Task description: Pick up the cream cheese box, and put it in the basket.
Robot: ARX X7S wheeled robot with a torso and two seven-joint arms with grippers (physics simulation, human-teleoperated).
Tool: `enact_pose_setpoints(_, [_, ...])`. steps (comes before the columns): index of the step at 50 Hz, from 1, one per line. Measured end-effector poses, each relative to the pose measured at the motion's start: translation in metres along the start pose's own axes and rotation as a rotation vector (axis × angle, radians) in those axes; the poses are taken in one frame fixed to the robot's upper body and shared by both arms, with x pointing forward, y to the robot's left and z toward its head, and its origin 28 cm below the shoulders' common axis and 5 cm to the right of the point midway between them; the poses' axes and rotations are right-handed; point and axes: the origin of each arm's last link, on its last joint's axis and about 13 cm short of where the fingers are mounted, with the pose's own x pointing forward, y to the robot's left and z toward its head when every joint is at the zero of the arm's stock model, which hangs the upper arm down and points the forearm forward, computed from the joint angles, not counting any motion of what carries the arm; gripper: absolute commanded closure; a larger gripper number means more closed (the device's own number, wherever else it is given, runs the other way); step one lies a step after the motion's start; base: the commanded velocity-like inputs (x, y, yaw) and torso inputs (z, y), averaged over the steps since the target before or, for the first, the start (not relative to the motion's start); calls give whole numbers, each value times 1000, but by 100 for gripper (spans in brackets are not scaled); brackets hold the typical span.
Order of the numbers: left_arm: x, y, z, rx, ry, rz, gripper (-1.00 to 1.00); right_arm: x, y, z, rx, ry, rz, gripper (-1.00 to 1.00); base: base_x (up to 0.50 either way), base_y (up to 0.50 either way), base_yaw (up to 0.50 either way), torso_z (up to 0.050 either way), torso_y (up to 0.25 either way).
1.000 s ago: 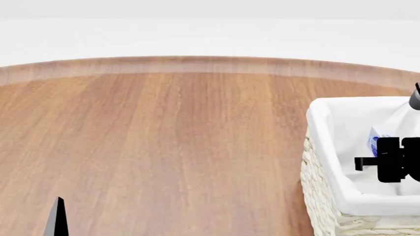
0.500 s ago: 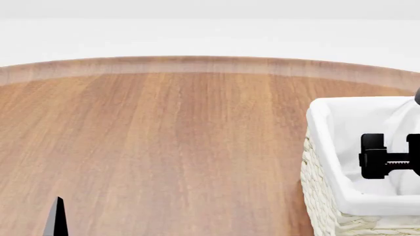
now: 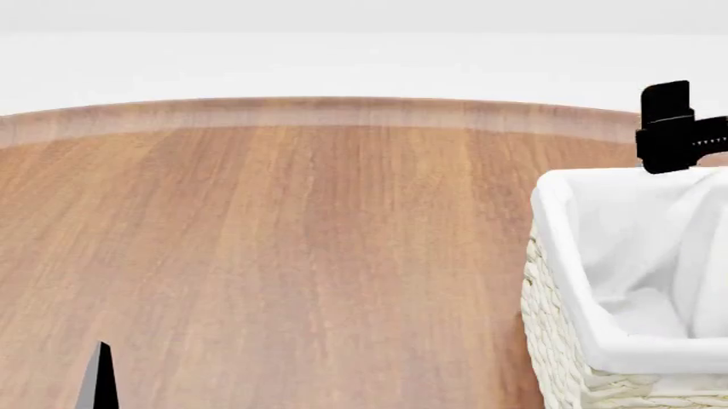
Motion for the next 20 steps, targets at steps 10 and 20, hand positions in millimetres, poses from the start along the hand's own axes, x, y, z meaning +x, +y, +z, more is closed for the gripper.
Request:
enact_pose_setpoints(10, [0,0,0,0,-2,3,-100,-11,20,8,-61,-169,-53,-100,0,0,0,0,0])
enact_pose_setpoints(20, [0,1,1,1,-3,7,-100,-21,49,-7,-71,-361,-103,-100,0,0,0,0,0])
